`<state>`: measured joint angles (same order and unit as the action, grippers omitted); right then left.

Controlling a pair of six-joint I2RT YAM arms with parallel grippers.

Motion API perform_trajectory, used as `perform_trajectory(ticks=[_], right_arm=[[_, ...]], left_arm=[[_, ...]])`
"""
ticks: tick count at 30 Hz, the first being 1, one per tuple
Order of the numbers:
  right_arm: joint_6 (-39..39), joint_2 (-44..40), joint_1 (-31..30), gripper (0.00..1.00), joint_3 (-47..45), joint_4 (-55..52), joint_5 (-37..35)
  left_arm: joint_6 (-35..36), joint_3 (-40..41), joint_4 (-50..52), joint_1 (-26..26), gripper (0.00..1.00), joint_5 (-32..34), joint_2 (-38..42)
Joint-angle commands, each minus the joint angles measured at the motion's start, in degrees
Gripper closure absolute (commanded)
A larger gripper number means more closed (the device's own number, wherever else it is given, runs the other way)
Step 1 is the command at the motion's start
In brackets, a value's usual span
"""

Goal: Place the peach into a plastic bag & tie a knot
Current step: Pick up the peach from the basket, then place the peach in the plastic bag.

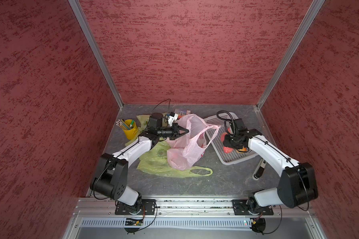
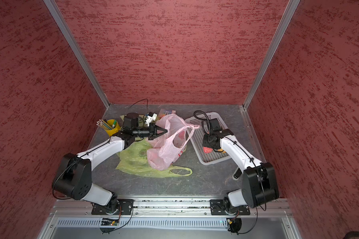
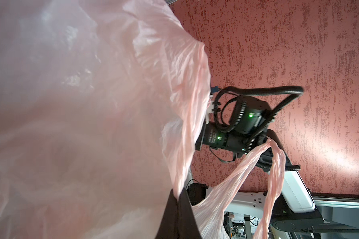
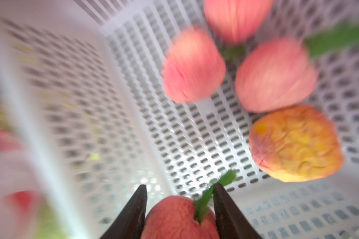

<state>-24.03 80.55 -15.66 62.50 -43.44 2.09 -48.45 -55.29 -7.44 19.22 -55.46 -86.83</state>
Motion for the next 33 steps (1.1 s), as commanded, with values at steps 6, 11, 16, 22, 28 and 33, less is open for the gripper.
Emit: perform_trajectory(ticks=[6, 11, 16, 22, 28, 33], right_arm=[[-2.42, -6.12, 0.19, 0.64, 5.71, 0.09, 16.02], [-6.06, -7.82, -1.14, 0.64, 5.62, 6.22, 23.40], [-9.74, -4.19, -3.42, 0.64, 6.39, 14.56, 25.26], [-13.34, 4.49, -7.26, 0.63, 9.91, 22.62, 25.21], [-16.39, 11.91, -10.66, 0.58, 12.55, 25.96, 23.37], [-19.98, 14.30, -12.44, 0.47, 11.12, 29.32, 23.89]], left_arm=[[-0.08, -0.52, 0.39, -0.30, 1.00, -0.66, 1.98], [-0.17, -1.02, 0.76, -0.03, 1.00, -0.65, 2.02], [-0.19, -1.59, 1.18, 1.05, 1.00, -0.43, 1.82], [-0.11, -2.32, 2.08, 1.98, 1.00, 0.11, 1.96], [0.15, -2.55, 3.27, 1.49, 1.00, 1.05, 3.14], [-0.79, -1.38, 2.23, 0.10, 1.00, 1.12, 3.29]])
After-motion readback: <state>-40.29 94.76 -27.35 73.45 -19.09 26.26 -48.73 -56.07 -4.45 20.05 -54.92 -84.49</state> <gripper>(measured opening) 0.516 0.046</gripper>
